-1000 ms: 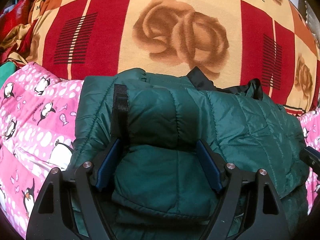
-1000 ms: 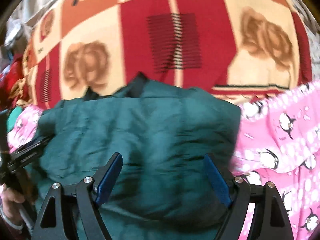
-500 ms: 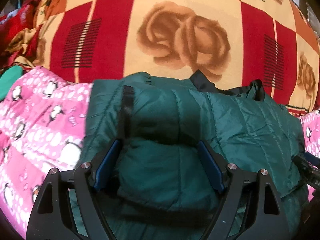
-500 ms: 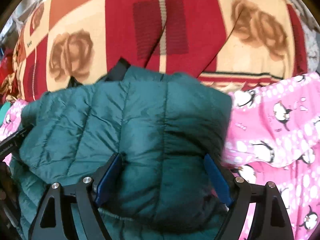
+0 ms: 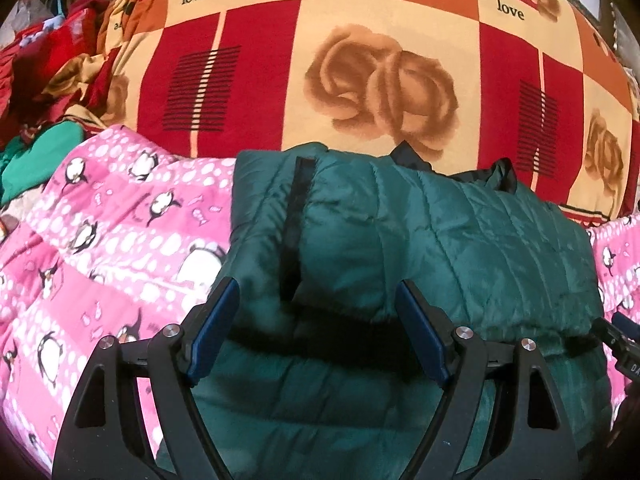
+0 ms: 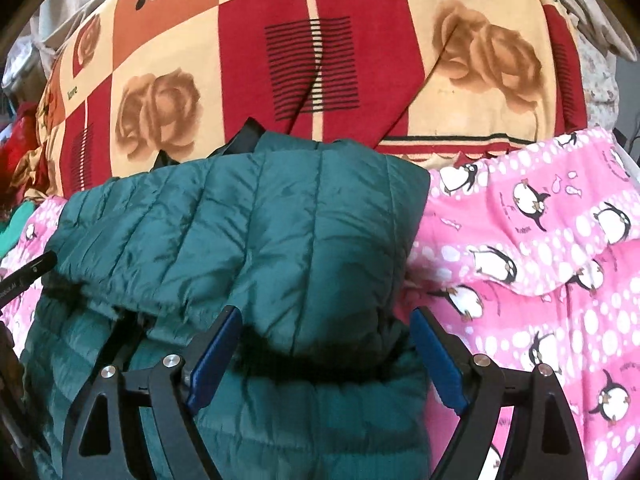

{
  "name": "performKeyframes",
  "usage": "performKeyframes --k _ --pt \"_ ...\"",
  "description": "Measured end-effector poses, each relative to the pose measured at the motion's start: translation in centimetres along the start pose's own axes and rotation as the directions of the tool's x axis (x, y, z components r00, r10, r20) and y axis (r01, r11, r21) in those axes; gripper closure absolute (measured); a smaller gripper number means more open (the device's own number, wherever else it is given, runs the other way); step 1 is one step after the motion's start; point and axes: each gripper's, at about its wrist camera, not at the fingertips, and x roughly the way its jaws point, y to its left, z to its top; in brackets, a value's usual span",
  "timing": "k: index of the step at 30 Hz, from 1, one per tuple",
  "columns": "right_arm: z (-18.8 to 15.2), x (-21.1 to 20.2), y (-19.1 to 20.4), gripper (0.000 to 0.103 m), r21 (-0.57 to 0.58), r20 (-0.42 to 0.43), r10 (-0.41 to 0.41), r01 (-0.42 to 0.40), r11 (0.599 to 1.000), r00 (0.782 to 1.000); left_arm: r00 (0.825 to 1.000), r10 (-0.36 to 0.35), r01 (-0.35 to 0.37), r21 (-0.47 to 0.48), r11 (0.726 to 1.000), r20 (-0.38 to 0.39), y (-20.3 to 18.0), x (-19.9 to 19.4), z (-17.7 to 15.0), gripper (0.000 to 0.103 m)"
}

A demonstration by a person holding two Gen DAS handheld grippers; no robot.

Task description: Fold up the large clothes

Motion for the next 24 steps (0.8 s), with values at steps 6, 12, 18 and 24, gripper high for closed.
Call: performKeyframes --k 6,12,18,24 --pt "-1.7 -1.4 0.0 0.019 -0.018 -0.013 -0.008 0.008 1.000 1.000 1.000 0.020 -0.020 0.012 1.000 -0.005 0.6 -1.4 -1.3 0.022" --pt "-3.5 -2.2 -0.4 0.019 -0.006 -0.034 -0.006 0.006 1.000 0.999 0.999 0.037 -0.037 0.007 0.999 -0.007 1.4 -2.7 -2.4 0.022" --pt "-4.9 -3.5 -0.8 0.019 -0.007 -0.038 -0.008 0.007 1.000 0.999 0.999 0.049 -0.049 0.018 0.999 0.008 1.9 -4.4 -3.3 0.022" --pt "-6.3 -5.0 -1.3 0.019 -0.011 -0.043 -0.009 0.008 1.000 0.999 0.999 0.051 -0.050 0.033 0.998 -0.011 2.7 -5.7 -4.7 0.022"
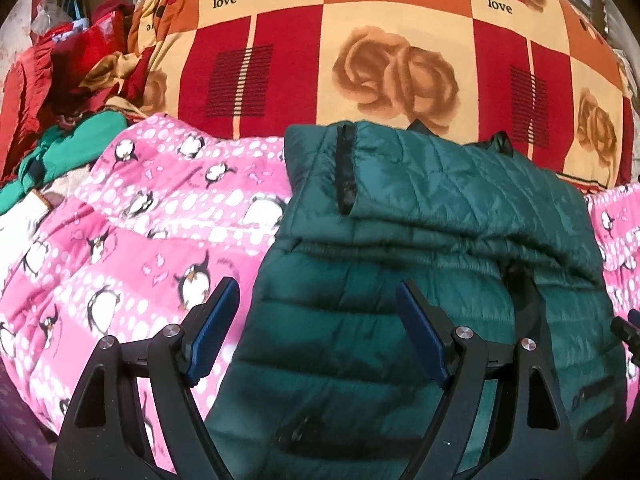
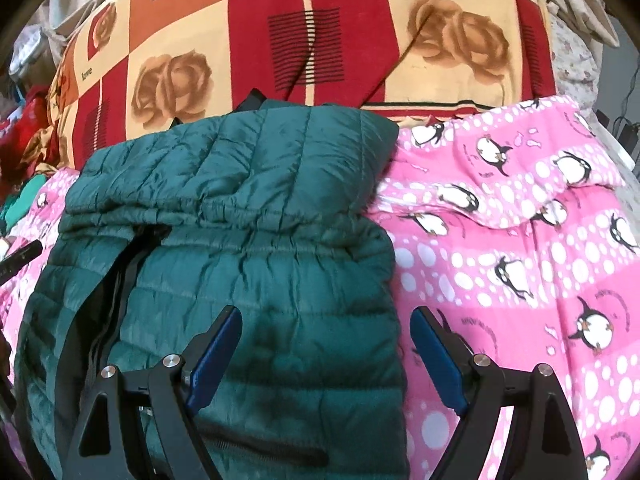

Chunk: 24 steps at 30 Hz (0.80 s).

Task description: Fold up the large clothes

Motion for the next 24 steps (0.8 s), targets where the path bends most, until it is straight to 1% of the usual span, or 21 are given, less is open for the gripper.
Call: performKeyframes --k 5,11,18,24 --pt "-1.5 -0.5 -0.3 0.019 0.002 -0.016 -0.006 0.006 1.000 1.000 0.999 -0.036 0.035 -0.021 0.999 -0.033 1.1 -1.0 -1.8 0.022" --pt "-2.5 -0.9 -0.6 0.019 0.023 -0.024 0.002 -0.002 1.000 1.000 0.998 -0.019 0.019 0.001 1.000 -0.058 1.4 -1.3 -3.6 0.022" --pt "-3.4 -1.1 -0.5 0.019 0.008 -0.030 -0.013 0.013 1.000 0.999 0.996 -0.028 0.027 -0.015 1.000 -0.086 2.2 -1.5 -5.2 0.022" --pt "-4.0 -1.8 -0.1 0.019 -0.020 -0.019 -0.030 0.029 0.999 0.999 0.994 -0.028 0.027 -0.012 1.000 -0.103 2.8 -1.7 -6.1 0.022"
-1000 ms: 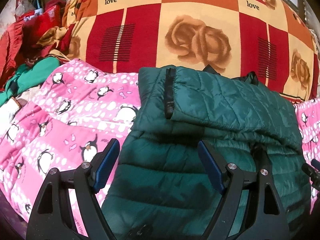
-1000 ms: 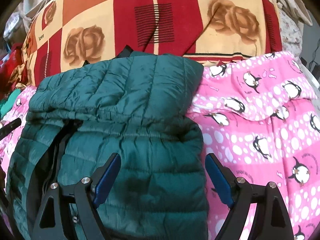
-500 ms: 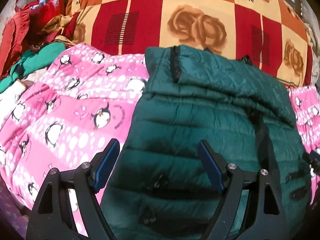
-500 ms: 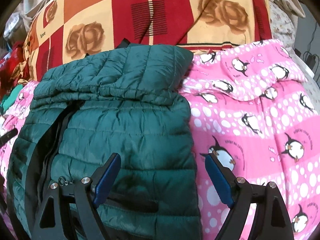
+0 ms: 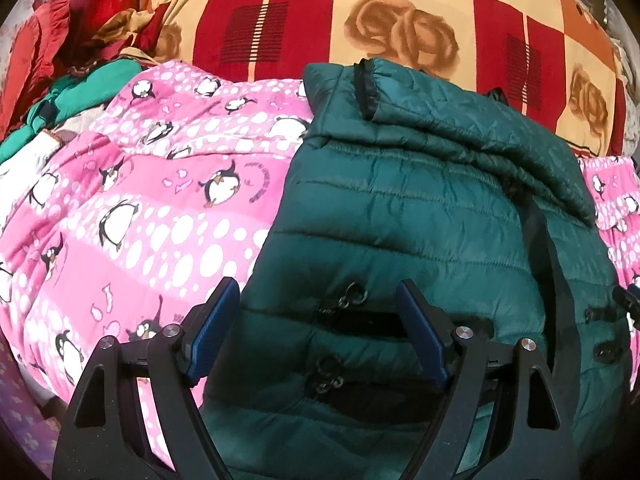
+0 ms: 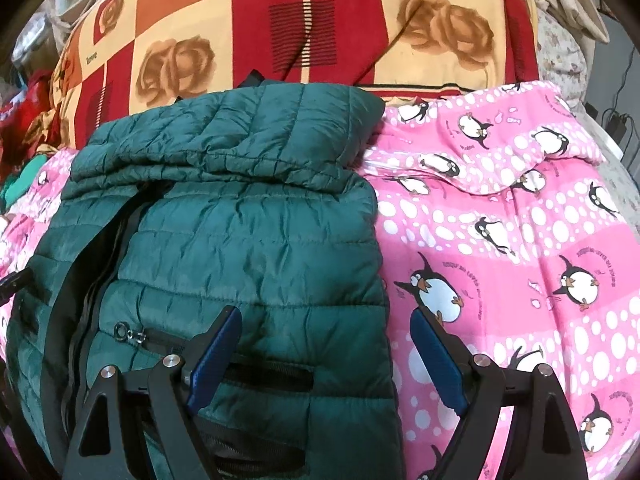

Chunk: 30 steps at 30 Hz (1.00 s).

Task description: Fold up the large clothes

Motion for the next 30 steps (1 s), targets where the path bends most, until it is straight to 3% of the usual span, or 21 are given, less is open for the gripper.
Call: performKeyframes --k 30 --pt "-2.2 -1.0 -0.1 0.019 -0.023 -0.017 -0.023 0.023 0.999 1.000 0.999 -0.012 0.011 -0.017 1.000 -0.038 1.3 -0.9 -2.3 0.022"
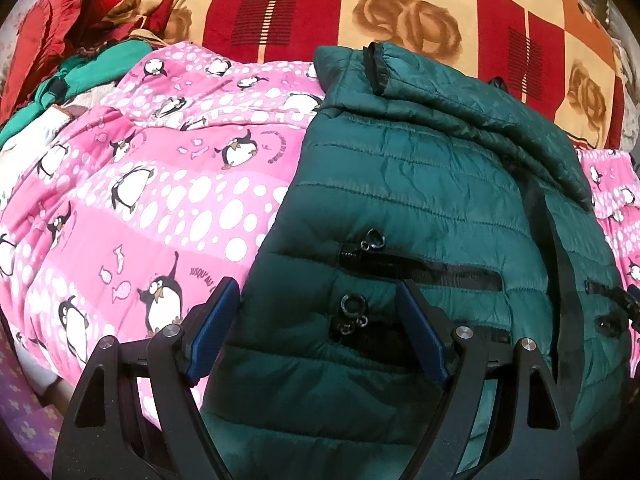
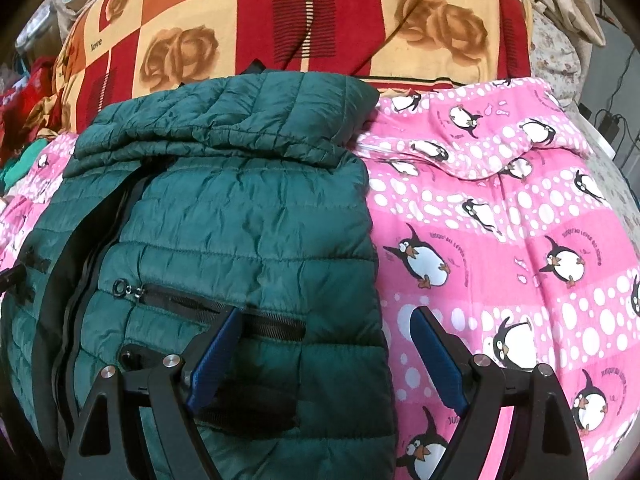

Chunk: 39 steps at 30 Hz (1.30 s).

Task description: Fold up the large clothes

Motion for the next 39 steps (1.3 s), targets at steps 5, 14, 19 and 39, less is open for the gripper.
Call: performKeyframes --k 5,14,19,39 --pt "-0.5 -0.4 0.2 0.019 -0.004 -0.001 0.000 0.000 1.000 1.000 1.000 -0.005 0.005 0.002 1.000 -0.003 0.3 -0.6 -0.6 0.022" --pt "-2.0 -1.7 -0.1 0.019 -0.011 -0.018 0.022 -0.022 1.000 1.000 0.999 -0.037 0.037 0.009 0.999 -0.027 1.0 -2.0 -2.1 0.022" --pt "-3.4 -2.8 -1.2 0.019 -0.001 -0.047 0.060 -0.060 0.998 0.997 0.996 -0.065 0.066 0.011 0.998 -0.065 1.8 -2.4 -3.3 0.022" --pt "-9.6 -2.6 -1.8 0.019 0.067 -0.244 0.392 -0.388 0.919 0.887 0.952 -0.244 0.238 -0.052 0.970 -0.187 4.3 -1.3 -6.9 0.015"
